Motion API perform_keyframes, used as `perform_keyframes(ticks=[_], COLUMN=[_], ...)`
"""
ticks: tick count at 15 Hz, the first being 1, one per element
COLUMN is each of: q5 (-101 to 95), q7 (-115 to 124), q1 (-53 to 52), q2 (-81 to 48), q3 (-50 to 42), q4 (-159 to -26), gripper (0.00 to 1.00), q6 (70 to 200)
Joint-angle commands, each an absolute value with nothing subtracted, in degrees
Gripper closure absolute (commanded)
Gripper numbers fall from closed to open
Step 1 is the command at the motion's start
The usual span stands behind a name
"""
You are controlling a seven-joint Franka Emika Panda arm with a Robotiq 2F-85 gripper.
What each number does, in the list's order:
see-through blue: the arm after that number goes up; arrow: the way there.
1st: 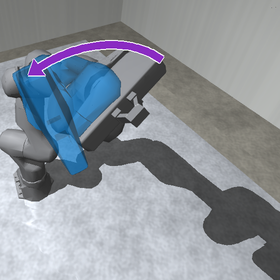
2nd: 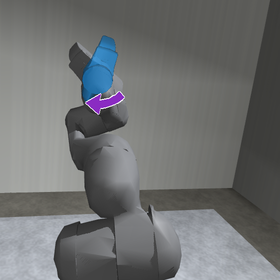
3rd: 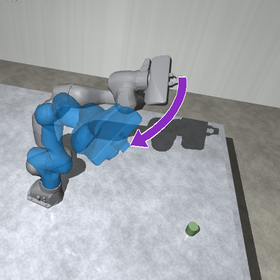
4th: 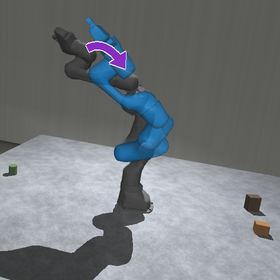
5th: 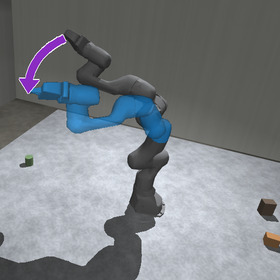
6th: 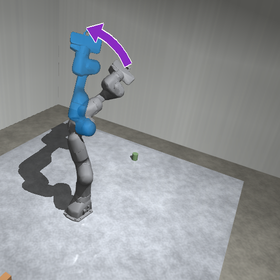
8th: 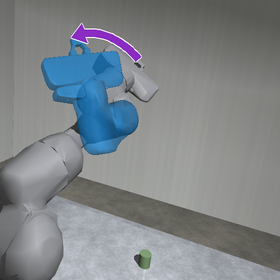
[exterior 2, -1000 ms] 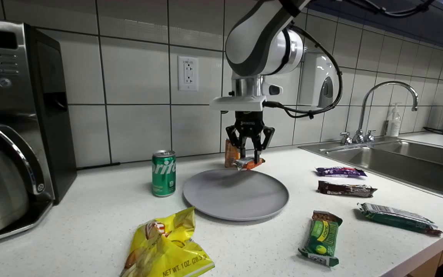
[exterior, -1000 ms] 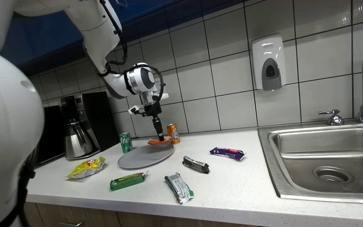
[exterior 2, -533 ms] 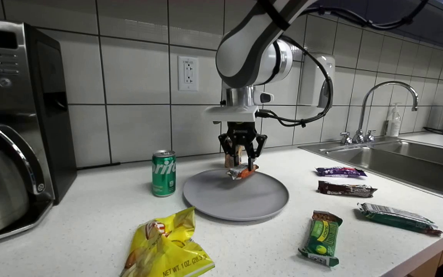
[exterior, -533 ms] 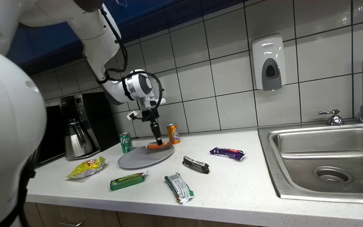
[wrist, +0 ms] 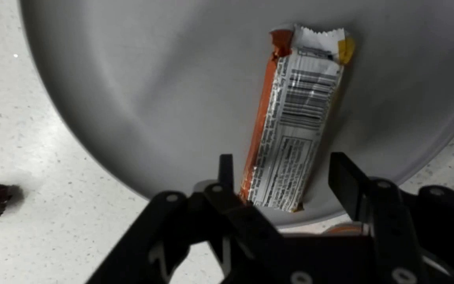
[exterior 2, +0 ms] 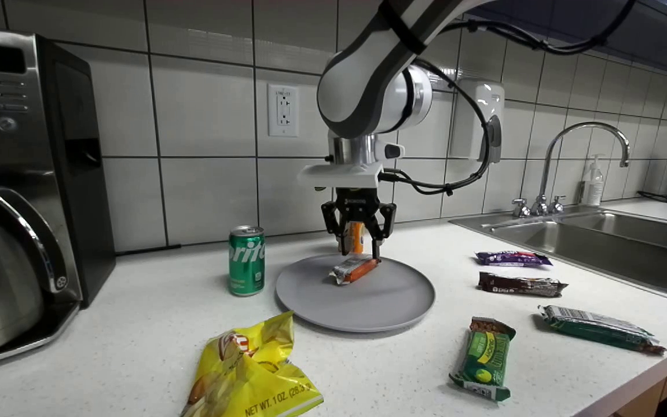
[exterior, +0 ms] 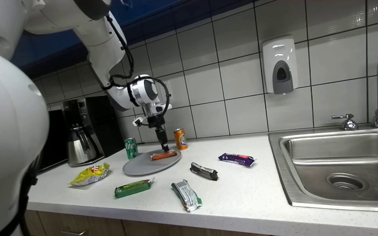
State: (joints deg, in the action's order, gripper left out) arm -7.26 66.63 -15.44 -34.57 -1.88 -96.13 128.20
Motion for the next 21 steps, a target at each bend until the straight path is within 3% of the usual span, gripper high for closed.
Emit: perform_keyframes(ticks=[1, 2, 21], q5=[-7.3, -7.2, -7.3], q7=[64.6, 64.4, 66.0], q1=[-15.1, -15.0, -10.9], q2=[-34.0, -33.7, -20.4], q3=[-1.7, -1.7, -3.6], q4=[-95.3, -95.4, -106.0], gripper=[0.04, 0.00, 0.00], q6=[127.6, 127.6, 128.5])
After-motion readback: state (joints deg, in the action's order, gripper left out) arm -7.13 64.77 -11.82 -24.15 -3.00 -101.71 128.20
